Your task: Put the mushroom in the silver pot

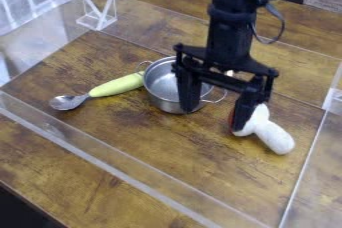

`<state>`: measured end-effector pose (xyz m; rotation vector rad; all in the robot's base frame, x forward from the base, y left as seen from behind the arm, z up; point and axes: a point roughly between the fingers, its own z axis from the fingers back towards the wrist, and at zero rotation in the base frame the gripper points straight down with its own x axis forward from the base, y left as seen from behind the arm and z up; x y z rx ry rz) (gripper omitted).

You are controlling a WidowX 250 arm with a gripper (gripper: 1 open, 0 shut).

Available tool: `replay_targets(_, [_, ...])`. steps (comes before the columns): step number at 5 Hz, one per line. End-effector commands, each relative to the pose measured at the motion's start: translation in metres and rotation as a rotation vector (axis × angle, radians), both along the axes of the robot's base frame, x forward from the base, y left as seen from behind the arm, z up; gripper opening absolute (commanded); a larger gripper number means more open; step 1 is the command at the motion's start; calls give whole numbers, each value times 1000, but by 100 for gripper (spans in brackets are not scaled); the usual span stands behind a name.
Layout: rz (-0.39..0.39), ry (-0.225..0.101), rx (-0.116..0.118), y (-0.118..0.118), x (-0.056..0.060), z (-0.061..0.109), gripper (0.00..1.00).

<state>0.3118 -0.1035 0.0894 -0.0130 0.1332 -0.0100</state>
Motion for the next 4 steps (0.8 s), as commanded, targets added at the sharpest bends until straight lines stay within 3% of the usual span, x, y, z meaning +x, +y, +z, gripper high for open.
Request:
replay_targets(1, [-51, -78, -15, -1, 24, 11, 100])
replay_targets(2, [-73, -83, -9, 8, 41, 5, 100])
replay_targets(4, [-113, -78, -2, 4, 51, -6, 100])
